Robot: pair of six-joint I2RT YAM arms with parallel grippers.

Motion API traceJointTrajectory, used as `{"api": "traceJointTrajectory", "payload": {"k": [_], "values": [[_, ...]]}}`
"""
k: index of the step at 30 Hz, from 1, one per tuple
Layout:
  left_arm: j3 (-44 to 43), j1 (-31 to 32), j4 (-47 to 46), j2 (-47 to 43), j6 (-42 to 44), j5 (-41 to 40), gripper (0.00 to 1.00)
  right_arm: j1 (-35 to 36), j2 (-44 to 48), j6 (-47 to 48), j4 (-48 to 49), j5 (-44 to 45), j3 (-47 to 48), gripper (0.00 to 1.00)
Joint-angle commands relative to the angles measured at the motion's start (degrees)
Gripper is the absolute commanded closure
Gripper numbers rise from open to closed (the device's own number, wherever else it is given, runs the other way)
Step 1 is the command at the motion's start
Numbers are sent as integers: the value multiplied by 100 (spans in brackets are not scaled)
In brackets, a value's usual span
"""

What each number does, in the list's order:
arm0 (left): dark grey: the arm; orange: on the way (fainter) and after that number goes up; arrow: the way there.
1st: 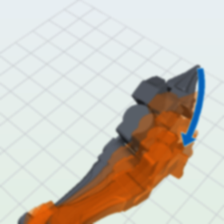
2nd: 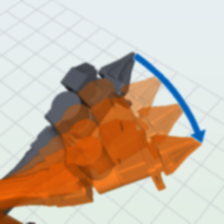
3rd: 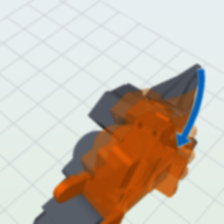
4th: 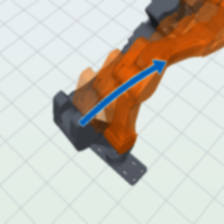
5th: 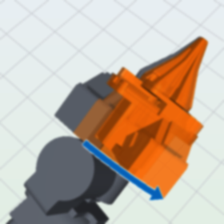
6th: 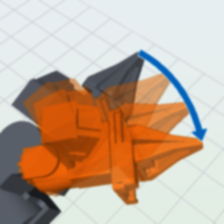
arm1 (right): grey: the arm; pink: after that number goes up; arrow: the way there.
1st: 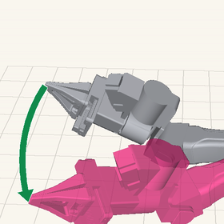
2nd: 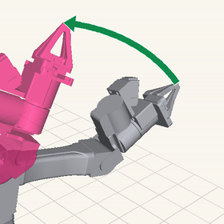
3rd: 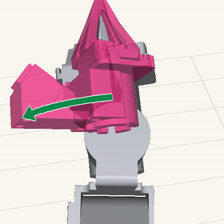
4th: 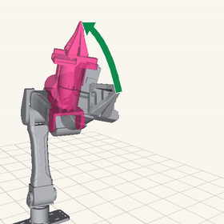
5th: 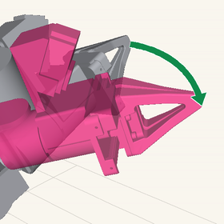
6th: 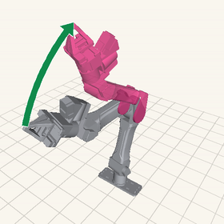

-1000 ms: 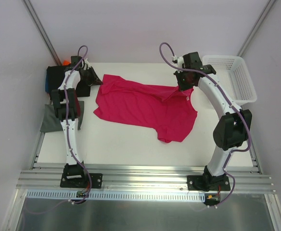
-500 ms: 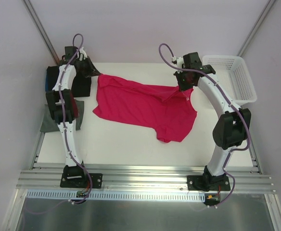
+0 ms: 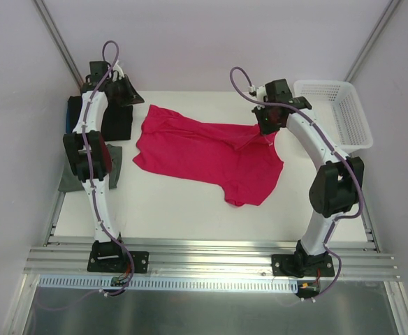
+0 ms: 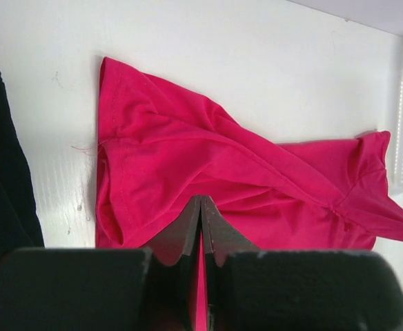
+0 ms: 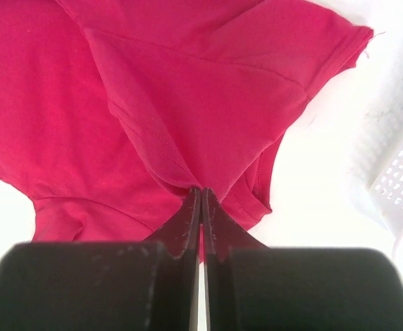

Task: Fold and stack the t-shirts
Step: Fold the tshirt

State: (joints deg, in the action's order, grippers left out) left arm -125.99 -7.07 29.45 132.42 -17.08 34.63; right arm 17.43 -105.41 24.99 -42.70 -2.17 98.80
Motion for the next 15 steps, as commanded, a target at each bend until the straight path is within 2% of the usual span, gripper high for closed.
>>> {"api": "traceJointTrajectory", "payload": {"k": [1,3,4,6,8,15], "values": [[-224,83,-10,91,109,26,100,-12,424,111,103,42,-176,99],[-180,92,-10,126,82,0,83,-20,512,128,112,59,-256,99],[-171,92,-10,187,65,-53,79,-12,530,137,130,59,-352,99],[-197,92,-1,319,91,-44,79,-20,556,146,139,68,-397,99],[-198,92,-1,547,-40,34,88,-20,565,164,104,77,-423,100],[-425,136,-62,1084,-225,18,88,-20,547,172,-2,147,-423,100]]}}
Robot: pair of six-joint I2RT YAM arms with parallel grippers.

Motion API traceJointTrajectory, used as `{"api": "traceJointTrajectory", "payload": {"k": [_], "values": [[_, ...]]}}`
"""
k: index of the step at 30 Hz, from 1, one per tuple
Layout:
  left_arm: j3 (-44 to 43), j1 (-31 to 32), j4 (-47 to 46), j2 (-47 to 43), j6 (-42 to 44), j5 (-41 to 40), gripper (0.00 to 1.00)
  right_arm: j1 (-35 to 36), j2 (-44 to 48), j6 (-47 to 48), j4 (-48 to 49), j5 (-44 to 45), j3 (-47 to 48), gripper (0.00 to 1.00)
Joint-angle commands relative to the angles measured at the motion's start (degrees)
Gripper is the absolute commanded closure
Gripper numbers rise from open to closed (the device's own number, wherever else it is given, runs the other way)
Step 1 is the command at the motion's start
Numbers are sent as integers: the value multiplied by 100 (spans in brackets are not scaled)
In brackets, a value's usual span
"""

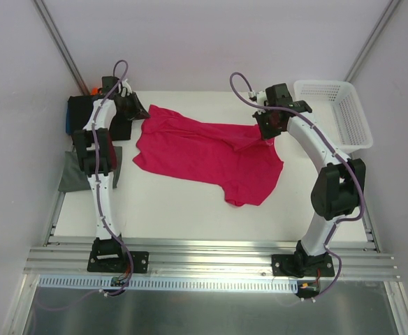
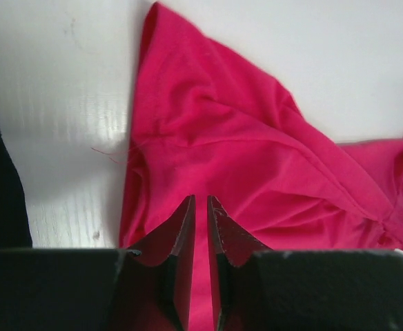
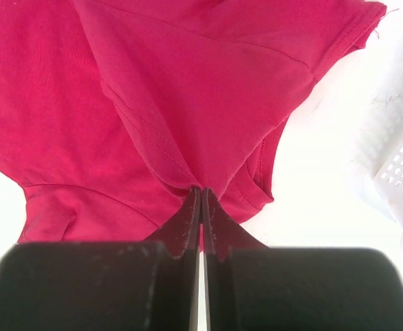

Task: Fold and stack the t-shirts
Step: Fold the tshirt

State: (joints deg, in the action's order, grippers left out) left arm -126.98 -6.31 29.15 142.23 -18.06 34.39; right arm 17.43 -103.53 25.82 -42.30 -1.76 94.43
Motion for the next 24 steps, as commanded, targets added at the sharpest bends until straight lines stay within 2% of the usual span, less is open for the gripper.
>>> {"api": "traceJointTrajectory", "payload": {"k": [1,8,10,14,24], "values": [[-441,51,-49,198,-136,15,89,-20,368,89,-41,114,-4,99],[-574,59,-137,393,-145,-117,89,-20,351,89,-41,132,-4,99],[-635,59,-146,375,-92,-230,87,-12,333,89,-50,132,40,99],[-793,24,-172,314,5,-442,77,-20,263,81,-50,132,101,99],[-881,-20,-243,559,-4,-495,78,-20,17,54,-94,141,409,99]]}}
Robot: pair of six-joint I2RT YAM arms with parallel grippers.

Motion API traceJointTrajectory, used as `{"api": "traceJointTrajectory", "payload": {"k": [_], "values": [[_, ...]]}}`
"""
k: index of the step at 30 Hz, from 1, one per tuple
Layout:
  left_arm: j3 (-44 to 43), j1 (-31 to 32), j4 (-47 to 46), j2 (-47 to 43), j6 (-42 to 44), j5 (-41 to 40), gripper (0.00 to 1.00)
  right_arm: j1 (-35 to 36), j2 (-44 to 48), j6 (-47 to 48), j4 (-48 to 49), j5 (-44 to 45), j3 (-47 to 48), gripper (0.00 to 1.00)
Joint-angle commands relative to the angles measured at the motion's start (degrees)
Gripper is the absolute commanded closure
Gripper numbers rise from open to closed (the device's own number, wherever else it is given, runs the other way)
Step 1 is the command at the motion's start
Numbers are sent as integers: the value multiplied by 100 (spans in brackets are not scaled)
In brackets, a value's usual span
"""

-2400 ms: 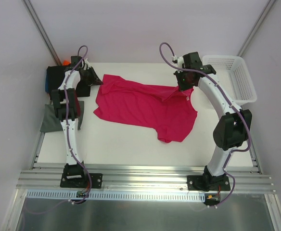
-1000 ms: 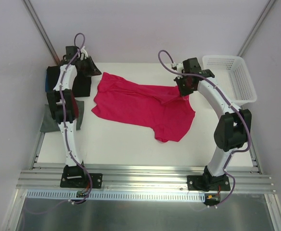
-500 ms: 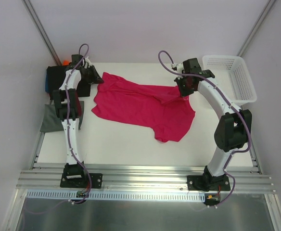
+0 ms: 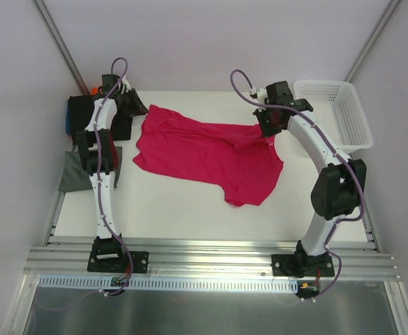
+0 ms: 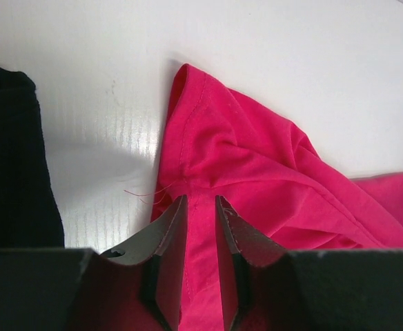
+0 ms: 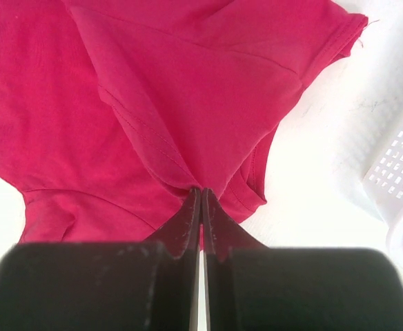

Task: Fold and stack the t-shirts
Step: Fold the tshirt

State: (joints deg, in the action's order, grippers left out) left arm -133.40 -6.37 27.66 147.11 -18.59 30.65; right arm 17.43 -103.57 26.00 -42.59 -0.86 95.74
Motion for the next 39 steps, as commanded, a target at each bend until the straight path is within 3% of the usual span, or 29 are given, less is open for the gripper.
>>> {"api": "traceJointTrajectory", "payload": {"k": [1,39], "values": [[-282,-13,-112,98,22,-130,78,-3,30,37,-74,42,278,99],[-63,-136,-120,55,-303,-209,76,76,-234,-16,-57,51,533,99]]}}
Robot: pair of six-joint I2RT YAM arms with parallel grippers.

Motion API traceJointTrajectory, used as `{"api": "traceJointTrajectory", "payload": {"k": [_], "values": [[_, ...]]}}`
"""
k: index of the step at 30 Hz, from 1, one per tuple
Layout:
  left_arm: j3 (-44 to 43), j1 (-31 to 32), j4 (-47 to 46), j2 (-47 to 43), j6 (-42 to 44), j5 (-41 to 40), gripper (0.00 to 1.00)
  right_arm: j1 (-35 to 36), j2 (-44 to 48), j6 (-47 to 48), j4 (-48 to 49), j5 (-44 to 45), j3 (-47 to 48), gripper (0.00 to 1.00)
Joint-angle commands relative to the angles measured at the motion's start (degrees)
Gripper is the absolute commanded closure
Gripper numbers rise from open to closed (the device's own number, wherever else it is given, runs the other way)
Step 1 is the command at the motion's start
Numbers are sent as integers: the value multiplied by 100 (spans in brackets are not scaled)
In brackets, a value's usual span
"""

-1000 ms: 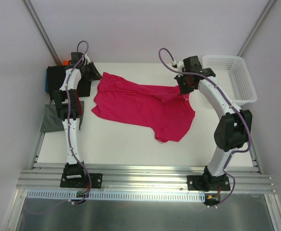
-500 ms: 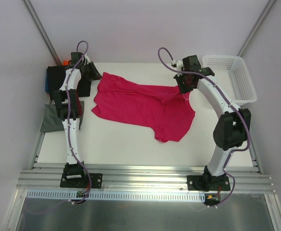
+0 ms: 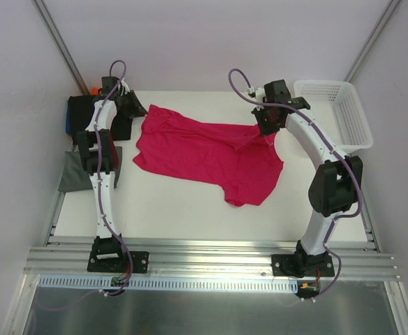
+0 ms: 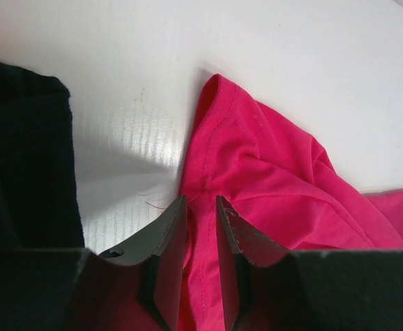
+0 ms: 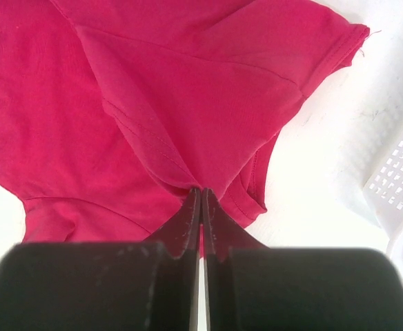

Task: Fold and stack the t-shirts
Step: Fold the tshirt

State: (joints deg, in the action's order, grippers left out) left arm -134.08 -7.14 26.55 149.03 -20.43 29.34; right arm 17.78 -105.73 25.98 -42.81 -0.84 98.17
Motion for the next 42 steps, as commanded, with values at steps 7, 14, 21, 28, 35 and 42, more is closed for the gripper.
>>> {"api": "traceJointTrajectory", "payload": {"k": [7,14,21,28,35,42], "values": [[5,-51,-9,-120,-146,-25,81,50,-105,-40,-52,32,396,99],[207,-16,0,-199,-155,107,82,59,-149,-40,-44,31,466,99],[400,11,17,-278,-128,239,87,59,-211,-40,-17,14,519,99],[58,28,17,-287,47,-7,89,50,-255,-58,-17,-48,536,99],[-127,19,-9,-366,109,10,91,59,-316,-93,9,-65,633,99],[-13,19,-9,-463,135,98,100,68,-343,-102,0,-92,677,99]]}}
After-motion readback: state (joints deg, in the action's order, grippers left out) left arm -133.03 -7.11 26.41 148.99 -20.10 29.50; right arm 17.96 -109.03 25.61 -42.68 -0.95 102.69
